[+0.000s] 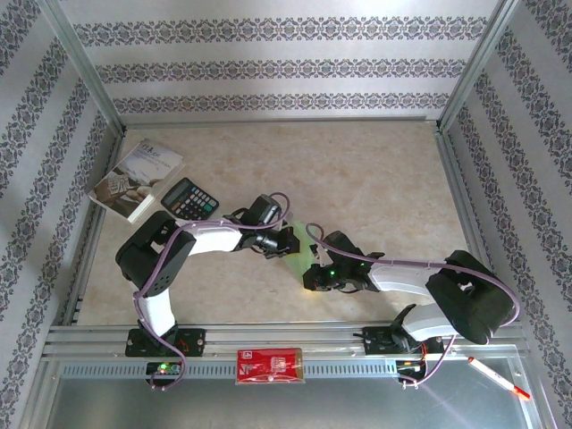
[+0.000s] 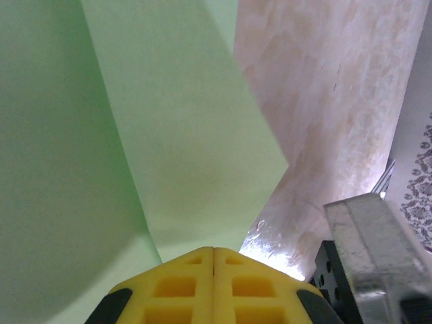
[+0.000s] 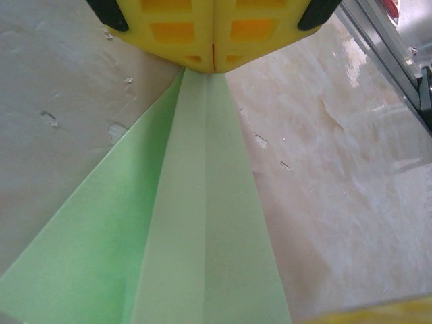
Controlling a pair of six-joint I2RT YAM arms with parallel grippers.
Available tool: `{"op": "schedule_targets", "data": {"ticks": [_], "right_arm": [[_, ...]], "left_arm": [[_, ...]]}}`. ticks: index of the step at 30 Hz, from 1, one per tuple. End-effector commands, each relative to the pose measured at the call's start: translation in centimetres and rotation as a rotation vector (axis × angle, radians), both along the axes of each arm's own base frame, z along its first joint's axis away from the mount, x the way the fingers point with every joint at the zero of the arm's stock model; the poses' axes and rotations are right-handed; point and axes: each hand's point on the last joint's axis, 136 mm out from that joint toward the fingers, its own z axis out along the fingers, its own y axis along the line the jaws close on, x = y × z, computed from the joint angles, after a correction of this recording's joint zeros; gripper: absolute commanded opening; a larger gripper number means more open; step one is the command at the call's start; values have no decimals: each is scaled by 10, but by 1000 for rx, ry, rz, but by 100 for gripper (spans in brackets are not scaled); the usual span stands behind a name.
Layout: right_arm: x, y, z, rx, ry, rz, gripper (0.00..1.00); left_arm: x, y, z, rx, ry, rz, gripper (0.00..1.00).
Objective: Fold a paper plane with a square sheet of paper (pick it up from the middle)
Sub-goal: Fourth fold the wing at the center of the table.
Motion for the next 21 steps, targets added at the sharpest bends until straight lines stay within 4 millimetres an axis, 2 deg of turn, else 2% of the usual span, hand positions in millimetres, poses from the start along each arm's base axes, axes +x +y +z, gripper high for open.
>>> {"op": "schedule_targets", "data": {"ticks": [1,5,12,16,18,21], "right_arm": [[-18,-31,-30,-148,87,-16,2],[-21,-36,-33,-170,102,-20,1],[-33,-48,-40,-237,148,-8,0],[-33,-49,-38,-245,157,-9,0],[-26,-44,-30,-218,127,-15,1],[-6,-25,-4,-116,52,-32,6]], "left_arm": [[-13,-9,-9,-16,56,-30,2],[-7,-8,-16,15,46,-36,1],[14,7,-31,48,45,15,0],[17,12,-39,67,46,22,0],[14,16,-45,84,52,23,0],[8,21,-54,99,66,22,0]]}}
